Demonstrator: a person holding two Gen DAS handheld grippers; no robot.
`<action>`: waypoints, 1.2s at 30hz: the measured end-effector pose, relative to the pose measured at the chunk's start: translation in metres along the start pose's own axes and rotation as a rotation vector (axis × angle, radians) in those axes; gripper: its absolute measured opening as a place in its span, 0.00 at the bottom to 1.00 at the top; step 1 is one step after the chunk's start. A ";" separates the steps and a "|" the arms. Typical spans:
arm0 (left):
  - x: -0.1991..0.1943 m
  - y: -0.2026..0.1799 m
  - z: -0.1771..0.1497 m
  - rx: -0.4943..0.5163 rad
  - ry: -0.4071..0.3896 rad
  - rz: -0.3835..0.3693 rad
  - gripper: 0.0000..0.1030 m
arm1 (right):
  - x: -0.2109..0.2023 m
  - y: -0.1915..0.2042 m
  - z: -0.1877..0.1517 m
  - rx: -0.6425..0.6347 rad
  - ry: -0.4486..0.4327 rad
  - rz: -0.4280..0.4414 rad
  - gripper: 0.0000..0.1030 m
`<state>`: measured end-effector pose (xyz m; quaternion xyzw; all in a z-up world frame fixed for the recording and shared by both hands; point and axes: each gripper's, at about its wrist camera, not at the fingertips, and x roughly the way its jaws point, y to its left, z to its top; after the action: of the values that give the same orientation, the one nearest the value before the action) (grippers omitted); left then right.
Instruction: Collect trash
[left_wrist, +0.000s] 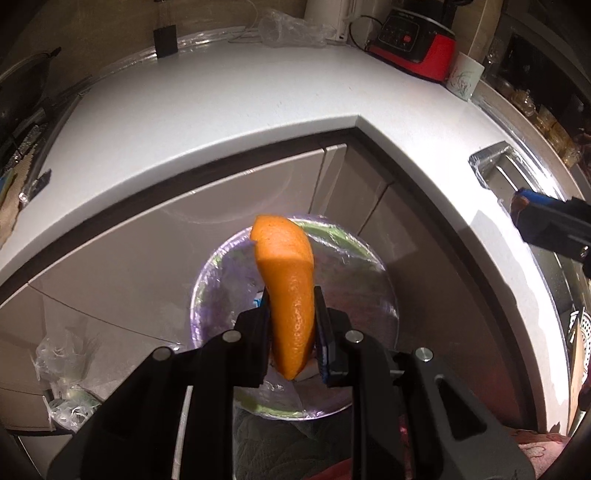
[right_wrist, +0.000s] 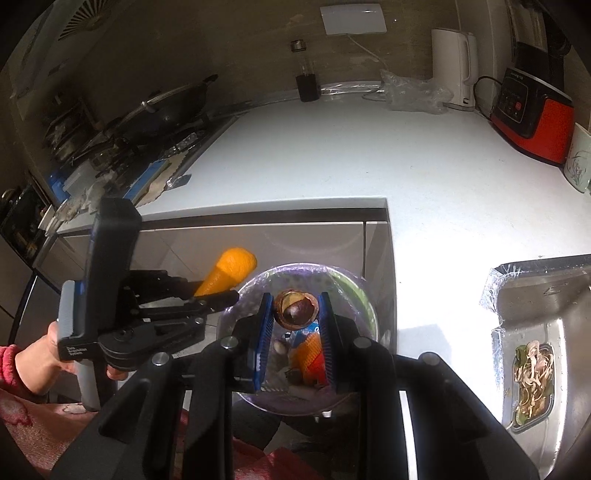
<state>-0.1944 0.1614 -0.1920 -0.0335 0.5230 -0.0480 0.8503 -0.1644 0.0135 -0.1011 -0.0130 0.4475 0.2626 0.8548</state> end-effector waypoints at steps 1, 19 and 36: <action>0.007 -0.002 -0.002 0.003 0.018 -0.013 0.20 | 0.000 -0.001 -0.001 0.004 -0.002 -0.004 0.24; 0.030 0.012 -0.007 -0.039 0.097 0.011 0.61 | 0.006 -0.008 -0.014 0.038 0.028 -0.015 0.24; -0.046 0.030 -0.006 -0.099 -0.035 0.110 0.86 | 0.140 0.013 -0.048 -0.077 0.304 -0.007 0.73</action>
<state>-0.2194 0.1966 -0.1575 -0.0475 0.5110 0.0250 0.8579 -0.1418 0.0735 -0.2353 -0.0870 0.5612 0.2719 0.7769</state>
